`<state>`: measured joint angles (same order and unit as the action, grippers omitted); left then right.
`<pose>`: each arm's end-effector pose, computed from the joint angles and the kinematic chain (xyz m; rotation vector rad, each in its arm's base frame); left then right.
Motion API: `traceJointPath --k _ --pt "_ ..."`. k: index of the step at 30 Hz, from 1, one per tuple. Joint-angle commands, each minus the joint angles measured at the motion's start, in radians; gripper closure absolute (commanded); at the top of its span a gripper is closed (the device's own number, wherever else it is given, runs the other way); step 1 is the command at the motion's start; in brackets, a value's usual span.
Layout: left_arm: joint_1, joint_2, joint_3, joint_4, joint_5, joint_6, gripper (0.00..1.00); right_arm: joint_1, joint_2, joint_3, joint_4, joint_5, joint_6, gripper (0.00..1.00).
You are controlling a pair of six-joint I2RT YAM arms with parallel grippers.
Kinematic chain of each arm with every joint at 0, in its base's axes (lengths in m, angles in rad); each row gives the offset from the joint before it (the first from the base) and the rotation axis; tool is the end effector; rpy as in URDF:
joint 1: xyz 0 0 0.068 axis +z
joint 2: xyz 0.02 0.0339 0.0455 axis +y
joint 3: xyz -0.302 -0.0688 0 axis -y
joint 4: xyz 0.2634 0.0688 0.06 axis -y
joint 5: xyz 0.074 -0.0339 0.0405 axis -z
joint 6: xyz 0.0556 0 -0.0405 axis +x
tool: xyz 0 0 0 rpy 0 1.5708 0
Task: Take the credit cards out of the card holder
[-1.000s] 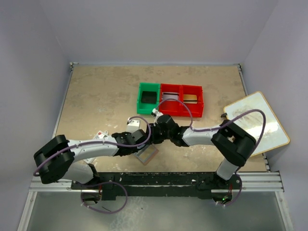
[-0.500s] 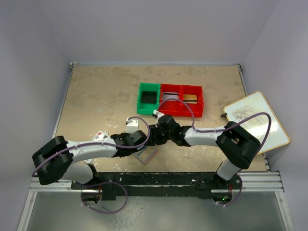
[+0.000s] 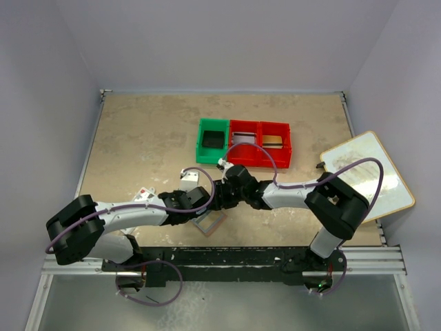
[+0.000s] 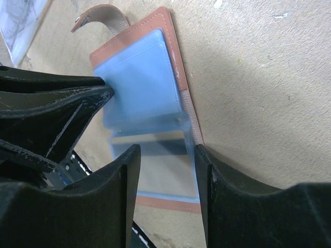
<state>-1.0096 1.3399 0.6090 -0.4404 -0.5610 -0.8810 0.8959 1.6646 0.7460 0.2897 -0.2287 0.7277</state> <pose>0.1497 -0.1825 0.1648 0.0149 2.4655 0.0112 0.2148 0.2885 0.1659 -0.3454 2.4070 1.0886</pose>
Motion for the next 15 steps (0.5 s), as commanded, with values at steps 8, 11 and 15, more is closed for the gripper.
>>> traceJointPath --k 8,11,15 --pt "-0.001 -0.011 -0.01 -0.02 0.018 -0.019 0.9 0.001 -0.036 0.006 0.057 -0.055 -0.009 0.52" --pt "-0.001 -0.011 -0.011 -0.018 0.02 -0.019 0.9 0.001 -0.042 0.005 0.087 -0.076 -0.003 0.53" --pt "-0.001 -0.013 -0.013 -0.014 0.024 -0.022 0.9 0.001 -0.045 0.001 0.107 -0.1 0.005 0.53"
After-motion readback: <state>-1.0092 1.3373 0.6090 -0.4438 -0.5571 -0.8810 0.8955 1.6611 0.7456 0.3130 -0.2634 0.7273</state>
